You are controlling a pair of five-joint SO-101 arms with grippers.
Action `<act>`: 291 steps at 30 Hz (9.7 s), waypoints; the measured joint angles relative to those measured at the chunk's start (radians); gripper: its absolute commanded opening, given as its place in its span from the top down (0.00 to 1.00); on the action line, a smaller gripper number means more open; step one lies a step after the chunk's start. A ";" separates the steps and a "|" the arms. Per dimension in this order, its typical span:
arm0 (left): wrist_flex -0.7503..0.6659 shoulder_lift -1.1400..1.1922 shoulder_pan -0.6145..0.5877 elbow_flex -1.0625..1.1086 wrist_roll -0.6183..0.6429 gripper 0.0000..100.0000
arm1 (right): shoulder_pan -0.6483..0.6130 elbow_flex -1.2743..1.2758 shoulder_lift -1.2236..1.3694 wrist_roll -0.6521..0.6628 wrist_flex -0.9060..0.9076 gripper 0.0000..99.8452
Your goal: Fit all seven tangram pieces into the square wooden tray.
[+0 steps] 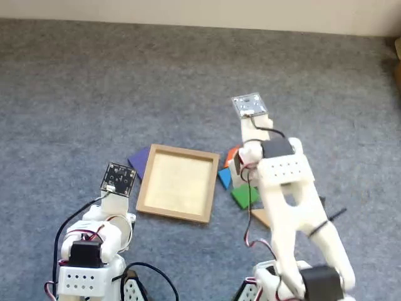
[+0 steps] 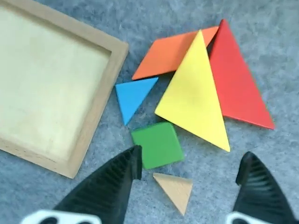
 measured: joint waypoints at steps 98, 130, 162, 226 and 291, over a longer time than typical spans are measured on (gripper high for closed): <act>0.000 0.000 0.000 0.000 0.000 0.95 | -0.068 -0.210 0.506 0.138 -0.098 0.71; 0.000 0.000 0.000 0.000 0.000 0.95 | -0.078 -0.256 0.615 0.135 -0.095 0.74; 0.000 0.000 0.000 0.000 0.000 0.95 | 0.008 -0.180 0.316 0.172 -0.098 0.82; 0.002 0.000 0.000 0.000 0.000 0.95 | -0.445 -0.201 0.368 -0.562 -0.256 0.73; 0.008 0.000 0.000 0.000 0.000 0.95 | -0.385 -0.206 0.488 -0.361 -0.176 0.86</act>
